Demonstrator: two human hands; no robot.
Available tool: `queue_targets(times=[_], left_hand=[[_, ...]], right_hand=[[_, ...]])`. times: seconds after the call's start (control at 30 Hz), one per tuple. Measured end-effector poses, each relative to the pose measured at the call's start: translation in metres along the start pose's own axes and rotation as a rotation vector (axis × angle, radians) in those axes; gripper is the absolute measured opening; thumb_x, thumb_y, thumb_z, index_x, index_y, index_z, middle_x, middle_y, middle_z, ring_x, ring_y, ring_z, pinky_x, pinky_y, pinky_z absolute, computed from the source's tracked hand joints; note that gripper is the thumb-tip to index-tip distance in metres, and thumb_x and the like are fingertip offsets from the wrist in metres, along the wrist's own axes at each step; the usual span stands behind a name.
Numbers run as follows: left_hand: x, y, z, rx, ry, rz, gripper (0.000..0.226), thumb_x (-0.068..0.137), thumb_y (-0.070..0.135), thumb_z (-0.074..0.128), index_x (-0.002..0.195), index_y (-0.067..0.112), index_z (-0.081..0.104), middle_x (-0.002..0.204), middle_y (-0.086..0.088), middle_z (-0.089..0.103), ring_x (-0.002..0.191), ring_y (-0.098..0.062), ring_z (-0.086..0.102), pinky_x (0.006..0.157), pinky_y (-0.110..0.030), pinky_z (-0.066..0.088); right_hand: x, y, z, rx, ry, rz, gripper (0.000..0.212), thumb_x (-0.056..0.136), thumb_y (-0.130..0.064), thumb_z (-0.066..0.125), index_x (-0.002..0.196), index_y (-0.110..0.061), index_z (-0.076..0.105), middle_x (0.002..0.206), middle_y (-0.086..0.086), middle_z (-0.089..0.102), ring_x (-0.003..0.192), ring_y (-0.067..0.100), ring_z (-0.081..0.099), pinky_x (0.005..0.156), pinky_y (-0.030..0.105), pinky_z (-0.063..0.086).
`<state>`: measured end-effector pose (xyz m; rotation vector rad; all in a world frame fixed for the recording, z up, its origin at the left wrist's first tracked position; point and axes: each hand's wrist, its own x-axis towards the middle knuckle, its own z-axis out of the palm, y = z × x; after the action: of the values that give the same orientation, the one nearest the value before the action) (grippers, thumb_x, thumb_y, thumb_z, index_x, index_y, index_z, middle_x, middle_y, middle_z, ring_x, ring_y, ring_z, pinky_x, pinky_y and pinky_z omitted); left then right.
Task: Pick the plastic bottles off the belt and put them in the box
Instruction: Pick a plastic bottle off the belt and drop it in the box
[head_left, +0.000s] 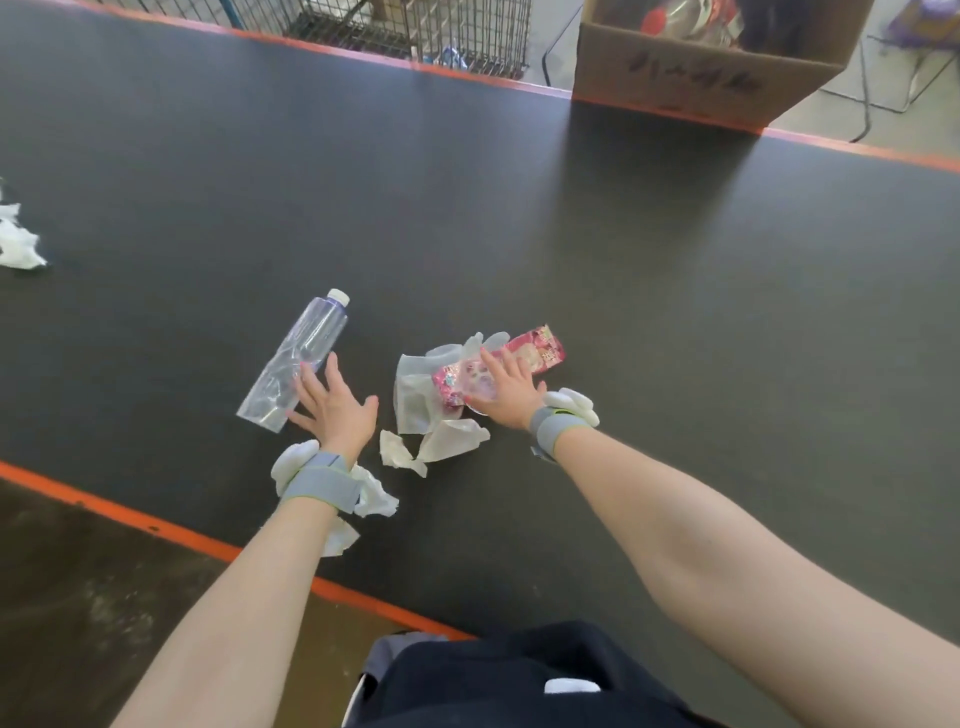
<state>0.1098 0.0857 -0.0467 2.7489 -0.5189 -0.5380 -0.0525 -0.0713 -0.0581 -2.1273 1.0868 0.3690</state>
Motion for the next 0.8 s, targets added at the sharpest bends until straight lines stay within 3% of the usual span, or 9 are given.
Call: queue_targets(times=[0.13, 0.3, 0.43, 0.53, 0.6, 0.7, 0.8], left_hand=[[0.011, -0.013, 0.001, 0.104, -0.015, -0.052, 0.092, 0.087, 0.023, 0.064, 0.153, 0.024, 0.0, 0.159, -0.012, -0.006, 0.147, -0.032, -0.004, 0.112, -0.063, 0.005], [0.009, 0.004, 0.01, 0.095, -0.159, -0.024, 0.086, 0.089, 0.029, 0.064, 0.152, 0.021, 0.006, 0.147, -0.018, 0.03, 0.134, -0.038, 0.03, 0.108, -0.054, 0.027], [0.007, 0.07, 0.012, -0.449, -0.256, 0.006, 0.082, 0.084, 0.039, 0.069, 0.147, 0.014, 0.024, 0.142, -0.012, 0.043, 0.129, -0.032, 0.045, 0.108, -0.043, 0.037], [0.018, 0.139, 0.011, -0.825, -0.435, -0.077, 0.051, 0.084, 0.035, 0.07, 0.123, 0.01, 0.049, 0.116, -0.009, 0.061, 0.108, -0.027, 0.06, 0.099, -0.042, 0.048], [0.027, 0.184, 0.011, -0.97, -0.569, -0.082, 0.045, 0.086, 0.033, 0.07, 0.12, 0.008, 0.054, 0.104, -0.009, 0.064, 0.093, -0.026, 0.065, 0.094, -0.042, 0.051], [0.043, 0.253, 0.011, -1.051, -0.657, -0.052, 0.05, 0.084, 0.032, 0.072, 0.121, 0.005, 0.053, 0.096, -0.007, 0.064, 0.08, -0.021, 0.065, 0.081, -0.036, 0.053], [0.065, 0.321, 0.01, -1.016, -0.758, -0.004, 0.097, 0.058, 0.051, 0.082, 0.136, 0.006, 0.047, 0.11, -0.007, 0.062, 0.091, -0.024, 0.065, 0.076, -0.033, 0.052]], right_hand=[[-0.004, 0.004, 0.0, -0.064, 0.198, 0.037, 0.064, 0.093, -0.032, 0.039, 0.153, -0.033, 0.016, 0.163, -0.003, 0.003, 0.15, 0.019, -0.006, 0.115, 0.058, -0.008], [-0.004, 0.009, -0.013, -0.077, 0.212, 0.005, 0.066, 0.093, -0.026, 0.044, 0.153, -0.029, 0.017, 0.162, -0.001, 0.007, 0.15, 0.018, -0.004, 0.118, 0.051, -0.006], [-0.002, 0.015, -0.032, 0.004, 0.224, 0.079, 0.066, 0.093, -0.024, 0.045, 0.153, -0.025, 0.018, 0.16, 0.002, 0.015, 0.149, 0.021, 0.002, 0.119, 0.048, -0.003], [0.004, 0.03, -0.055, 0.05, 0.248, 0.181, 0.066, 0.094, -0.025, 0.046, 0.152, -0.023, 0.017, 0.156, 0.002, 0.024, 0.148, 0.022, 0.008, 0.119, 0.049, 0.0], [0.008, 0.042, -0.074, 0.076, 0.261, 0.236, 0.067, 0.093, -0.026, 0.048, 0.152, -0.022, 0.016, 0.155, 0.004, 0.025, 0.148, 0.023, 0.01, 0.119, 0.049, 0.002], [0.018, 0.06, -0.101, 0.097, 0.294, 0.285, 0.069, 0.092, -0.027, 0.05, 0.152, -0.022, 0.017, 0.153, 0.006, 0.029, 0.146, 0.023, 0.015, 0.119, 0.049, 0.005], [0.037, 0.072, -0.129, 0.127, 0.325, 0.31, 0.07, 0.092, -0.027, 0.052, 0.152, -0.021, 0.017, 0.151, 0.007, 0.031, 0.144, 0.024, 0.018, 0.119, 0.048, 0.006]])
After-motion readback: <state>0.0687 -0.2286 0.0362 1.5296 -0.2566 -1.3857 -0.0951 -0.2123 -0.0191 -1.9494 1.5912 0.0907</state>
